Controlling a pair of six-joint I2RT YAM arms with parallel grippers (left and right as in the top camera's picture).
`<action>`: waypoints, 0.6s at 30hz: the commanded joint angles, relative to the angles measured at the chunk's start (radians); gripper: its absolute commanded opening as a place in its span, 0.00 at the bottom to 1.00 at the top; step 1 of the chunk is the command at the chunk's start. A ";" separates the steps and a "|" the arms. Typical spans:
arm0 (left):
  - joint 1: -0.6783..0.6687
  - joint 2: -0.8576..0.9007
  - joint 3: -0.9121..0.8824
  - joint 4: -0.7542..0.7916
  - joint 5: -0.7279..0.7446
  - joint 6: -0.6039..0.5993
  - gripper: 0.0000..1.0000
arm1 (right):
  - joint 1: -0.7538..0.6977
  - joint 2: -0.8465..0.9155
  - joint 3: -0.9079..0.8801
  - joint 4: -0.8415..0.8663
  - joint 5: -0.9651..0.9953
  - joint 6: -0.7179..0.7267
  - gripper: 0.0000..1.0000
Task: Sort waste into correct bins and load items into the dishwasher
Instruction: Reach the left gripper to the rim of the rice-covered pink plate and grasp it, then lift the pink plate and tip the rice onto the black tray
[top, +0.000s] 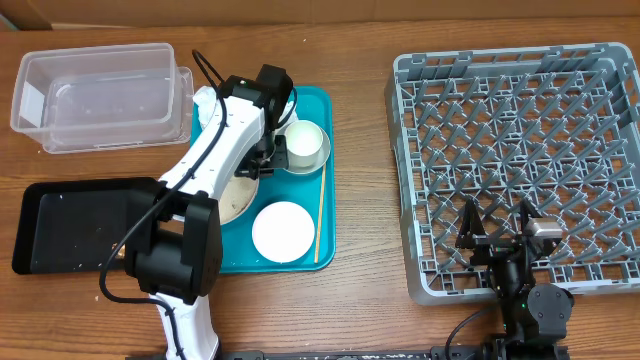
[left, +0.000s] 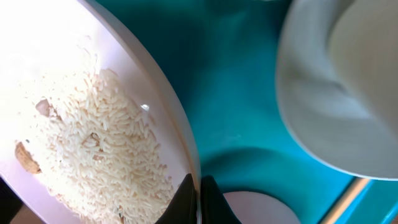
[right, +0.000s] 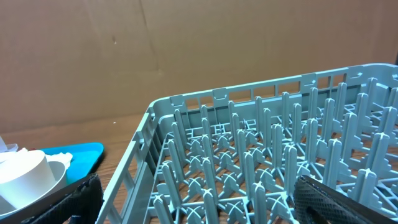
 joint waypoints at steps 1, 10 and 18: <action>-0.001 0.015 0.027 -0.023 -0.074 -0.050 0.04 | -0.006 -0.009 -0.010 0.006 0.010 -0.006 1.00; -0.001 -0.012 0.089 -0.092 -0.092 -0.071 0.04 | -0.006 -0.009 -0.010 0.006 0.010 -0.006 1.00; 0.047 -0.083 0.182 -0.134 -0.089 -0.077 0.04 | -0.006 -0.009 -0.010 0.006 0.010 -0.006 1.00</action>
